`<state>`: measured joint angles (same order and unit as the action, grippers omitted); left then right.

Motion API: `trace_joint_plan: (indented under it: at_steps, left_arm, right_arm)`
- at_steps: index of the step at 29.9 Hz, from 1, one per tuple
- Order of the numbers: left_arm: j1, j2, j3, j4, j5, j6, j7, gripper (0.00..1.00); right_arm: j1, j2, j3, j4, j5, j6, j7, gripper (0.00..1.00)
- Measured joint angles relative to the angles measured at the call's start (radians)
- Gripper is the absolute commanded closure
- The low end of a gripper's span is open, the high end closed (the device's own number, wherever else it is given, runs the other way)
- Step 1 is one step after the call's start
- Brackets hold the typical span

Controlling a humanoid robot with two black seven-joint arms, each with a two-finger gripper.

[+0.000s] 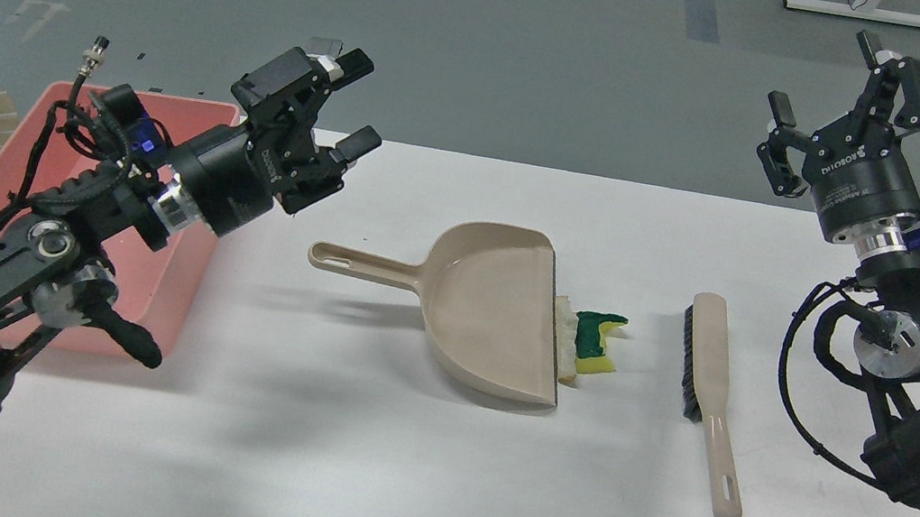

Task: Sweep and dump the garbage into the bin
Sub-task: 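Lower the left gripper to the beige dustpan handle and grasp it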

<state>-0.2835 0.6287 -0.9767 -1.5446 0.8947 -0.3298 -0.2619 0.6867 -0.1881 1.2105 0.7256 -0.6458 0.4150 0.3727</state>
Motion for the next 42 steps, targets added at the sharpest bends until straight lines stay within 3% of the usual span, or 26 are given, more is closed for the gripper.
trace_joint_plan:
  at_steps: [7,17,24,33,42]
  left_arm:
    - [0.151,0.113,-0.001,-0.163,0.114,0.004,0.047,0.01]
    - [0.296,0.038,0.001,-0.122,0.303,0.065,0.083,0.01]
    - [0.259,-0.109,0.001,0.034,0.367,0.144,0.157,0.02]
    - [0.209,-0.187,0.016,0.096,0.41,0.185,0.176,0.02]
    - [0.113,-0.231,0.153,0.149,0.411,0.325,0.199,0.02]
  right_arm:
    - [-0.008,0.005,0.0,-0.001,0.0,-0.005,0.0,0.0]
    - [-0.01,0.001,0.0,-0.003,0.0,-0.006,0.0,0.0]
    - [-0.009,0.001,-0.001,-0.004,0.0,-0.006,0.0,0.0]
    - [-0.009,0.0,-0.002,-0.005,0.0,-0.006,0.0,0.0]
    - [-0.009,0.0,0.0,-0.005,0.0,-0.006,0.0,0.0]
